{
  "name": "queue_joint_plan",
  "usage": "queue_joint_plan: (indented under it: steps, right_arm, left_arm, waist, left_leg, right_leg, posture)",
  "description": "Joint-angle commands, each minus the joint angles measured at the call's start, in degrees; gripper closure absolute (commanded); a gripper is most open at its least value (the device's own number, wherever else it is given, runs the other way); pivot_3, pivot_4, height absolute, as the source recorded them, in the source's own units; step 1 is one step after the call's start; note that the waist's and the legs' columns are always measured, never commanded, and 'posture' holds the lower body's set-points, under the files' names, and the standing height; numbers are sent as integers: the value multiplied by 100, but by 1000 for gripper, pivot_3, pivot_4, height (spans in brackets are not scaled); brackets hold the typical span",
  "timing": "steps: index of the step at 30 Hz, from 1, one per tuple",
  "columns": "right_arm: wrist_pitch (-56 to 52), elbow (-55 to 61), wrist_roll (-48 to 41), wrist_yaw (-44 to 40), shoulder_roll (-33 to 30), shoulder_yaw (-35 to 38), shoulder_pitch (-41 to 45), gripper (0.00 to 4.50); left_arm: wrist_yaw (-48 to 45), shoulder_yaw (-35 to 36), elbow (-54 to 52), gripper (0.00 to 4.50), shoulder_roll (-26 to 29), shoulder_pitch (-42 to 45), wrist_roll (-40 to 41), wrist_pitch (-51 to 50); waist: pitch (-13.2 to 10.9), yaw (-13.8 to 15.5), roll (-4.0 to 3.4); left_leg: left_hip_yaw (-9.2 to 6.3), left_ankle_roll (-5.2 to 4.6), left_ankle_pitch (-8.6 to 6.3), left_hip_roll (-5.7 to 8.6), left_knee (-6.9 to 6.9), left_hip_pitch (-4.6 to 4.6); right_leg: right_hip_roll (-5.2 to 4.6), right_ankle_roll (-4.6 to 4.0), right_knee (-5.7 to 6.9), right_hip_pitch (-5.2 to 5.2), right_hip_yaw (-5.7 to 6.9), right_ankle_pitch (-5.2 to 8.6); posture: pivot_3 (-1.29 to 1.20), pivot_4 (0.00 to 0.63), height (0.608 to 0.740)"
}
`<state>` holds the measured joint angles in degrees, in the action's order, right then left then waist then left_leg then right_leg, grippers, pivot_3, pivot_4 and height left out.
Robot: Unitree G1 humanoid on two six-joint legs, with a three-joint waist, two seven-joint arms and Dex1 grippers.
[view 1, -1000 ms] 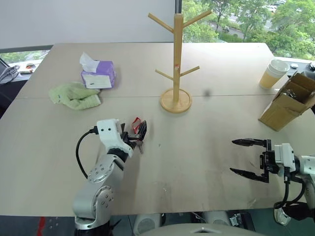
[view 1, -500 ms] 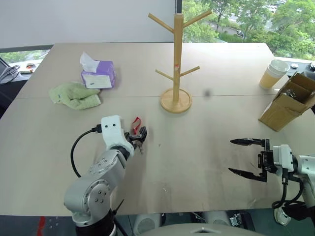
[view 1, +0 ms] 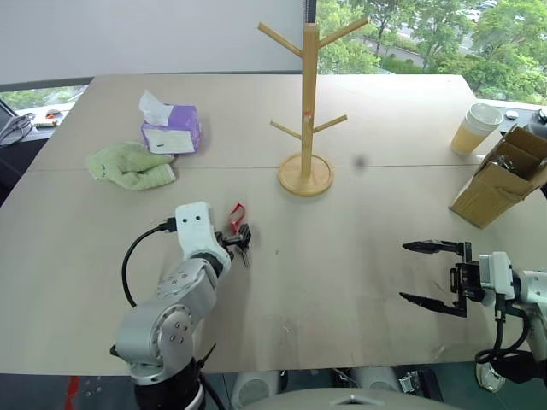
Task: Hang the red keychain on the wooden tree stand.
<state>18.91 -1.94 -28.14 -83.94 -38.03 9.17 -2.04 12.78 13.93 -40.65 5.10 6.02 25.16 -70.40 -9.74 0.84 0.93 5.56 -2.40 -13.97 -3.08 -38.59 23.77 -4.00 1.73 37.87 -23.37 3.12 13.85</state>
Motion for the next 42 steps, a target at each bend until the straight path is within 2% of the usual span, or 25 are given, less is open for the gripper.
queue_joint_plan:
  steps: [1, 2, 3, 5, 6, 9, 12, 20, 25, 30, 37, 42]
  right_arm:
    - [-17, 121, -129, -21, -94, 25, 31, 50]
    - [-22, 129, -136, -21, -100, 29, 26, 50]
    - [-26, 141, -145, -22, -103, 35, 15, 0]
    - [-39, 169, -166, -26, -111, 46, -11, 0]
    - [-50, 188, -180, -24, -112, 49, -23, 0]
    - [-93, 242, -224, -3, -105, 54, -48, 0]
    - [-103, 240, -235, 1, -108, 54, -68, 0]
    - [-116, 236, -228, 31, -103, 40, -24, 0]
    - [-415, 408, -420, 254, -127, 159, 54, 0]
    - [-1443, 1103, -1051, 896, -296, 415, 428, 0]
    - [-2512, 1773, -1727, 1665, -426, 632, 1121, 0]
    - [-3864, 2089, -2667, 2163, -803, 765, 1686, 0]
  left_arm:
    - [-144, -67, 112, 0, 109, 87, -182, 237]
    - [-161, -64, 137, 0, 80, 92, -198, 255]
    - [-205, -82, 164, 527, 77, 96, -212, 272]
    - [-252, -104, 199, 1151, 61, 99, -249, 311]
    - [-272, -113, 210, 1718, 60, 98, -268, 325]
    - [-317, -121, 245, 2905, 42, 100, -317, 356]
    - [-360, -120, 263, 4347, 25, 100, -368, 364]
    - [-530, -112, 300, 4445, -38, 54, -399, 439]
    - [-852, -279, 184, 4445, 65, -190, -407, 949]
    - [-1507, -299, -63, 4445, 173, -539, -255, 2030]
    - [-2354, -777, -363, 4445, 743, -816, -608, 3668]
    - [-2763, -1130, -352, 4445, 916, -744, -911, 4813]
  waist:
    - [0, 1, 0]
    - [0, 1, 0]
    - [0, 1, 0]
    - [0, 1, 0]
    - [0, 2, 0]
    - [0, 1, 0]
    - [0, 2, 0]
    - [0, 1, 0]
    - [0, -1, 0]
    - [0, -1, 0]
    - [0, 23, 1]
    - [0, 8, 1]
  left_leg:
    - [0, 0, 0, 0, 0, 0]
    - [0, 0, 0, 0, 0, 0]
    - [1, 0, 0, 0, 0, 0]
    - [1, 0, 0, 0, 0, 0]
    - [0, 0, 0, -1, 0, 0]
    - [1, 0, 0, 0, 0, 0]
    - [0, 0, 0, -1, 0, 0]
    - [0, -2, -1, -1, 0, 0]
    - [1, -1, -1, -1, 0, 0]
    - [1, -5, -4, -5, 0, 1]
    - [0, -25, -16, -4, 2, 6]
    - [5, -28, -17, -4, 2, 6]
  right_leg:
    - [0, 0, 0, 0, 0, 0]
    - [0, 0, 0, 0, 0, 0]
    - [0, 0, 0, 0, -1, 0]
    - [-1, 0, 0, 0, -1, 0]
    - [-1, 0, 0, 0, 0, 0]
    - [-1, 0, 0, 0, 0, 0]
    - [-1, 0, 0, 0, 0, 0]
    - [-1, 0, 0, 0, 0, 0]
    - [-1, 0, 0, 0, -1, 0]
    - [-3, -2, 0, -1, -1, 0]
    - [-10, -5, -3, -2, 2, 0]
    - [-11, -5, -3, -5, -3, 0]
  posture:
    - [0, 150, 740]
    - [0, 150, 740]
    - [0, 150, 740]
    - [0, 150, 740]
    - [0, 150, 740]
    - [0, 150, 740]
    - [0, 150, 740]
    - [0, 150, 740]
    - [0, 150, 740]
    - [0, 150, 740]
    - [0, 150, 740]
    - [0, 150, 740]
